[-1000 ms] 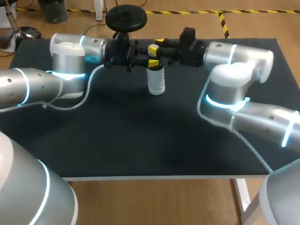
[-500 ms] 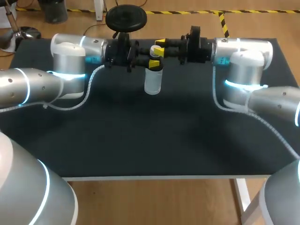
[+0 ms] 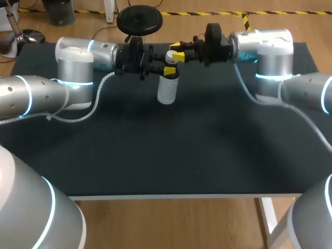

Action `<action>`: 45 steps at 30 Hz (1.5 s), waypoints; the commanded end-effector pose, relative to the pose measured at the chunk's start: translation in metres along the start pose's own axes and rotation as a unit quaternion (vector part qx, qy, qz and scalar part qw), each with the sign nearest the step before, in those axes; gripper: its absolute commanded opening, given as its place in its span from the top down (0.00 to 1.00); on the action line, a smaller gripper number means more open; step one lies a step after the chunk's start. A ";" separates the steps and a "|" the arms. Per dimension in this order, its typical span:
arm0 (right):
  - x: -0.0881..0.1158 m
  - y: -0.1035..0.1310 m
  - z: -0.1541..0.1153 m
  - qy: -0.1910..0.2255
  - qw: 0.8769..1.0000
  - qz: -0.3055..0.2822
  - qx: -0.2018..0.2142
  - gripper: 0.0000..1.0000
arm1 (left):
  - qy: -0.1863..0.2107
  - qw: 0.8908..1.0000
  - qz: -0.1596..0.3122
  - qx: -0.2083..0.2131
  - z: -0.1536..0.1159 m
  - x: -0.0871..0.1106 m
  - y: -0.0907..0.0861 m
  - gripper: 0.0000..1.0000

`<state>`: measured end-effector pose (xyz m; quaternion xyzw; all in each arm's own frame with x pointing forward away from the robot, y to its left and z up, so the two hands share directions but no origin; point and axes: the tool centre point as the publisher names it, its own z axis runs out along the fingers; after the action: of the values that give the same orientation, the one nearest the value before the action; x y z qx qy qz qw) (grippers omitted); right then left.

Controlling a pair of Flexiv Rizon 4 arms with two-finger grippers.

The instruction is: Unscrew the bottle cap

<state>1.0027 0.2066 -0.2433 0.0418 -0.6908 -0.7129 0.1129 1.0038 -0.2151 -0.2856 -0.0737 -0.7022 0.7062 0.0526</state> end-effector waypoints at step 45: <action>-0.009 0.041 -0.054 0.153 0.986 -0.034 0.061 1.00 | -0.002 1.000 0.001 0.000 -0.002 0.001 -0.003 1.00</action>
<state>1.0216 0.1693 -0.2095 0.1900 -0.6819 -0.6750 0.2079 1.0029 -0.2126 -0.2834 -0.0731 -0.7020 0.7066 0.0506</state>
